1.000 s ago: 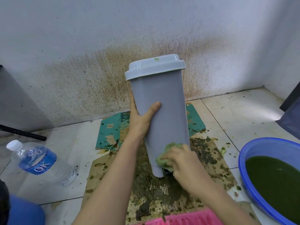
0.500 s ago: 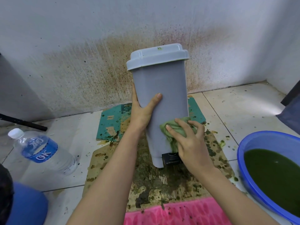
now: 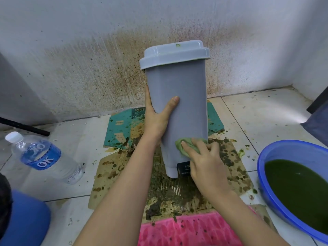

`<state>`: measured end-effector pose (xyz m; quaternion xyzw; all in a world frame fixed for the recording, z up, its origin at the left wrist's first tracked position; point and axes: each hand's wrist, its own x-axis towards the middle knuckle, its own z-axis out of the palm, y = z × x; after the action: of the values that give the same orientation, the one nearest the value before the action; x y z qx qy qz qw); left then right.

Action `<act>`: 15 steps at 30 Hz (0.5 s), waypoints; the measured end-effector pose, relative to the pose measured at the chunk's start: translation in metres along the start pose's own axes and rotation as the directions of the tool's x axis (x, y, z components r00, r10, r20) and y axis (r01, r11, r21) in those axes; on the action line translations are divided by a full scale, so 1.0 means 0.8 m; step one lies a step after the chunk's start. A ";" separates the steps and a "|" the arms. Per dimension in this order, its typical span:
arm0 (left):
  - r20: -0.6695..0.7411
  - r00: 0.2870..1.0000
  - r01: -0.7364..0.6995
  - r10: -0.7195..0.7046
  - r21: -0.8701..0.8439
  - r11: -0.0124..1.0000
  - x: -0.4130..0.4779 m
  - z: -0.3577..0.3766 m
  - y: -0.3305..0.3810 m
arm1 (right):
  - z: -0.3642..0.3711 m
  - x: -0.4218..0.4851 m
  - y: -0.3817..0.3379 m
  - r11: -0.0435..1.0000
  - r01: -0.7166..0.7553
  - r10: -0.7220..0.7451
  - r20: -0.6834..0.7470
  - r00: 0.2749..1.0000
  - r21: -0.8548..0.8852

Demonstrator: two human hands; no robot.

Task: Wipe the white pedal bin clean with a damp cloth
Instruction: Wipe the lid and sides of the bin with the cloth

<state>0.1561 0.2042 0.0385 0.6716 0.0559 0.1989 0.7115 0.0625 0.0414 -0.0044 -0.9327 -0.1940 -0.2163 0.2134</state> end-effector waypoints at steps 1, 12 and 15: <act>0.003 1.000 -0.001 0.001 0.001 1.000 0.000 0.000 0.000 | -0.006 -0.004 -0.006 0.999 0.021 -0.020 0.043 0.999 -0.030; 0.015 1.000 0.018 -0.018 -0.006 1.000 -0.007 -0.001 -0.003 | -0.001 0.005 -0.084 0.926 0.227 -0.116 0.347 0.931 -0.300; 0.032 0.999 0.005 -0.005 0.014 1.000 -0.012 -0.003 -0.006 | 0.024 -0.010 -0.099 0.891 0.347 -0.117 0.590 0.799 -0.293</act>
<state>0.1476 0.2029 0.0315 0.6796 0.0476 0.1860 0.7080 0.0263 0.1144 0.0007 -0.9461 -0.3162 0.0063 -0.0694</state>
